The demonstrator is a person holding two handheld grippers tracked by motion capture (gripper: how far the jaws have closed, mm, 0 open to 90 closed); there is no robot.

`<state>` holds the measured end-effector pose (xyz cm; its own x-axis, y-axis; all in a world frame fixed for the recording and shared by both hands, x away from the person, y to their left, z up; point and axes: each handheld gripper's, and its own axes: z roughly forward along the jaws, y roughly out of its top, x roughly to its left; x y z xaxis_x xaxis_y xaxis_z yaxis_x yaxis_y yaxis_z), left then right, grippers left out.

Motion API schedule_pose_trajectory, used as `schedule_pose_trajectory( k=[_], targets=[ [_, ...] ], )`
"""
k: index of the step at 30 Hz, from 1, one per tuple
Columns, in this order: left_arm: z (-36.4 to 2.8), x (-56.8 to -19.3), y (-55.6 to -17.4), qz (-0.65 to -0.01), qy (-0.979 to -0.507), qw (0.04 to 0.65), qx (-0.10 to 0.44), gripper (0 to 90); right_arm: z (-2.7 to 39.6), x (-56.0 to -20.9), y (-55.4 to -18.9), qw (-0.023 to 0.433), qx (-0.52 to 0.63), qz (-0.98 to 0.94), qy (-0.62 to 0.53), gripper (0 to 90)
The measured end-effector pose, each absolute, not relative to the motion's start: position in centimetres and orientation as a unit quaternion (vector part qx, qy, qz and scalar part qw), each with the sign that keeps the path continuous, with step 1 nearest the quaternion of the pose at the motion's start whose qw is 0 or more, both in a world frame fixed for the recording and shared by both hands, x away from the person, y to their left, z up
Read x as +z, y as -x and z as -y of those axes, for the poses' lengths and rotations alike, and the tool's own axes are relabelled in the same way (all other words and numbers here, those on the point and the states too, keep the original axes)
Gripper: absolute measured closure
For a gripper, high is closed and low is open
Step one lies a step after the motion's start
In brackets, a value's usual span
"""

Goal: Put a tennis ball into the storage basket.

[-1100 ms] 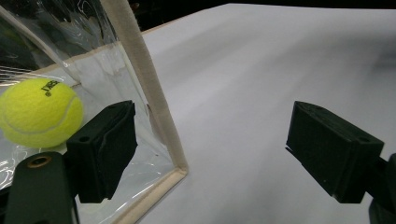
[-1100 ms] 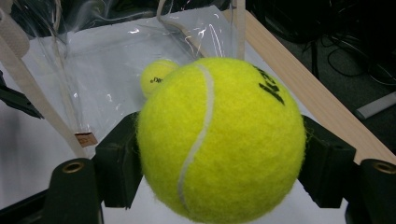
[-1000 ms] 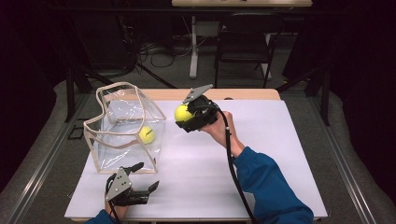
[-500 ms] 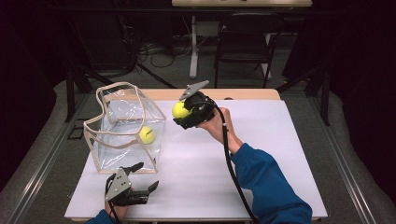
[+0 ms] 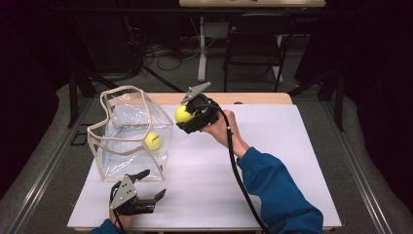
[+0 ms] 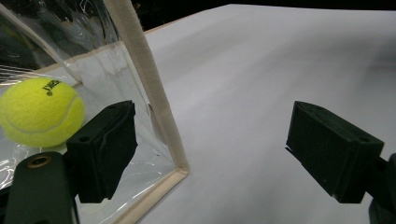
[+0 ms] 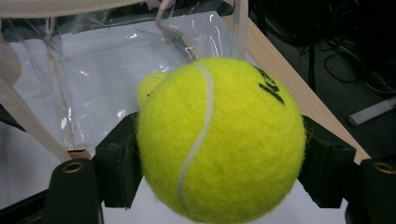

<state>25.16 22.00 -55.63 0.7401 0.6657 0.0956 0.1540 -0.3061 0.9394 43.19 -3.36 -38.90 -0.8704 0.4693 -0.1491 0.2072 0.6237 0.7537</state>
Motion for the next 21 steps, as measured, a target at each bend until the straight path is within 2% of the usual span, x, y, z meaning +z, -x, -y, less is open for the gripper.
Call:
schedule_pose_trajectory(
  k=[21],
  targets=[
    [-22.1, -55.6, -25.2, -0.266, -0.771, 0.526, 0.243, 15.8, 1.4, -37.2, -43.5, 0.171, 0.394, -0.886, -0.177, 26.2]
  ],
)
